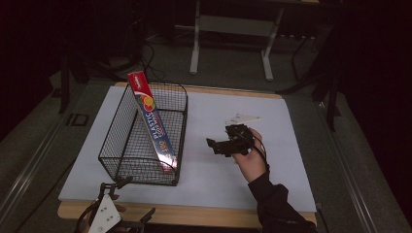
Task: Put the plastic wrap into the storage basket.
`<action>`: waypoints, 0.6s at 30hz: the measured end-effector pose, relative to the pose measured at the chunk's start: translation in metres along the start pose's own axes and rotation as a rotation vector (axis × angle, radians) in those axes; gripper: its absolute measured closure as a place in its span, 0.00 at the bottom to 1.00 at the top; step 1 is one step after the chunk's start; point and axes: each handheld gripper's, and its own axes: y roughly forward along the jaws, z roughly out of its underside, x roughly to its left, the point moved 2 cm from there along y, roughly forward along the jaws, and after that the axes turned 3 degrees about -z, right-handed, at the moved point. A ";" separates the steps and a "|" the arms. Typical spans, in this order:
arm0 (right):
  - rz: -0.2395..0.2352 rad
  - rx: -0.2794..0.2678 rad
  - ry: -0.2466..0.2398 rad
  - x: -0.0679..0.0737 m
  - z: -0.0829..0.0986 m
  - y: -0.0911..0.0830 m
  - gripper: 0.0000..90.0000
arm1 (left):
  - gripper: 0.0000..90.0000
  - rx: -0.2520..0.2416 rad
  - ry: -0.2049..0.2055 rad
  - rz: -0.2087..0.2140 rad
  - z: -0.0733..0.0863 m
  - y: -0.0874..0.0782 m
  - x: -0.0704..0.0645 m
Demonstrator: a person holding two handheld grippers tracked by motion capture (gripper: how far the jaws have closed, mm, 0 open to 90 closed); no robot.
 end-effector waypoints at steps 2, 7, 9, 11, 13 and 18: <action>-0.012 0.005 0.009 -0.005 0.009 -0.004 0.15 | 0.00 0.001 0.001 0.000 0.000 0.000 0.000; -0.012 -0.002 0.012 -0.010 0.020 -0.010 0.15 | 0.00 0.004 0.002 -0.001 0.000 0.000 -0.001; -0.005 -0.002 0.010 -0.013 0.026 -0.014 0.15 | 0.00 0.003 0.001 -0.001 0.000 0.000 -0.001; -0.001 -0.006 0.008 -0.016 0.033 -0.019 0.15 | 0.00 0.003 0.001 0.000 0.000 0.000 -0.001; 0.009 -0.011 0.005 -0.021 0.039 -0.025 0.15 | 0.00 0.004 0.001 0.001 0.000 0.000 -0.001; 0.027 -0.004 0.025 -0.029 0.055 -0.037 0.15 | 0.00 0.006 0.001 0.003 0.000 0.001 -0.001</action>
